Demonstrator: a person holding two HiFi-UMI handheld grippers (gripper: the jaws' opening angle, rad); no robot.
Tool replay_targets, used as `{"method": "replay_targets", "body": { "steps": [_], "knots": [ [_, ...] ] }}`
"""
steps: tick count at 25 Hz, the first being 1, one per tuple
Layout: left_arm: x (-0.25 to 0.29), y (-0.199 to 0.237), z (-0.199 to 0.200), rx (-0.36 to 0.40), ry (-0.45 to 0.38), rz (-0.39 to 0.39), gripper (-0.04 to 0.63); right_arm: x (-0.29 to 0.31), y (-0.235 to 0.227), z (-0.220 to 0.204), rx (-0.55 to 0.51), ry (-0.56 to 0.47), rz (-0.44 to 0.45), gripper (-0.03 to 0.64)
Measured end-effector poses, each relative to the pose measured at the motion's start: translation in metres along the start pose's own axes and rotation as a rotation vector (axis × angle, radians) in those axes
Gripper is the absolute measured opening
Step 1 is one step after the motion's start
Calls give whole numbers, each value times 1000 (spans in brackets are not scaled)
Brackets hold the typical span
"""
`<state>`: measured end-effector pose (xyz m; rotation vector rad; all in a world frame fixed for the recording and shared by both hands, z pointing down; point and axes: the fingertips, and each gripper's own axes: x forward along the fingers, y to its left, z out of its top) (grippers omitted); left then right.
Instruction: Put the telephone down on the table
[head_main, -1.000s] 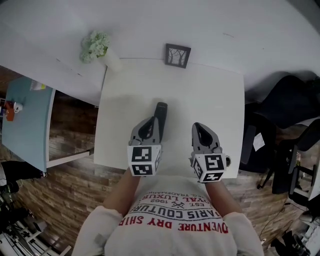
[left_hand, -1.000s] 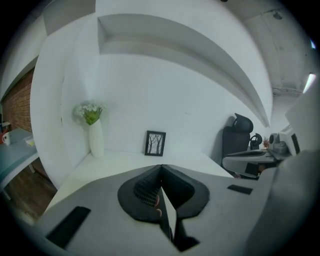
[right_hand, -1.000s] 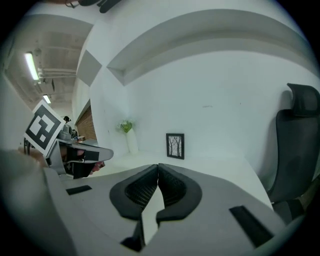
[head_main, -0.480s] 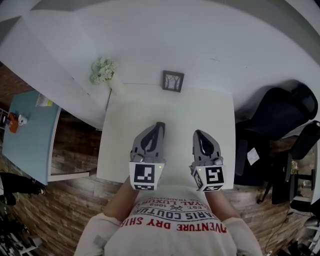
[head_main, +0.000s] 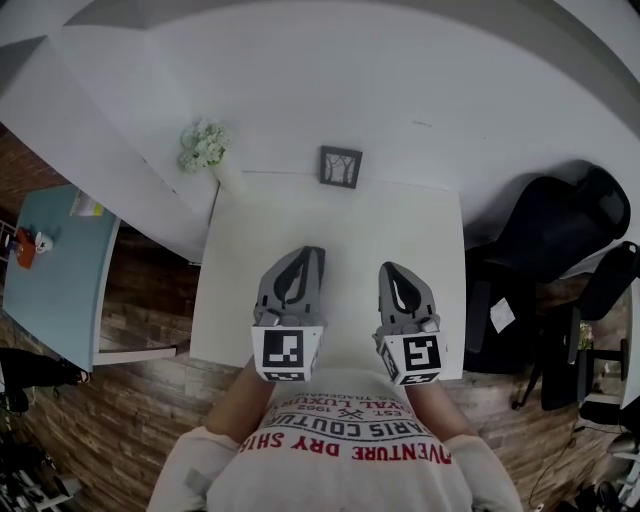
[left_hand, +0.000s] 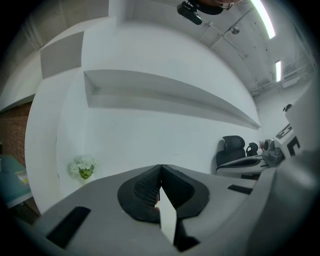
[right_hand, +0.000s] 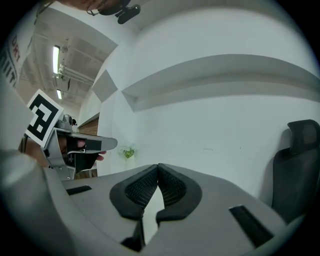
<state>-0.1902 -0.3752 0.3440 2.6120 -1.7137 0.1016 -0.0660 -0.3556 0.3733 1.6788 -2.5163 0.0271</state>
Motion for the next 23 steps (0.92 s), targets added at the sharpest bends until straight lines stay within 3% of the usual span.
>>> {"method": "replay_targets", "body": {
  "steps": [10, 23],
  "knots": [
    [4, 1, -16, -63, 55, -7, 25, 7, 8, -11, 13, 39, 22, 25],
    [7, -1, -22, -61, 80, -25, 25, 8, 10, -20, 34, 68, 23, 25]
  ]
}}
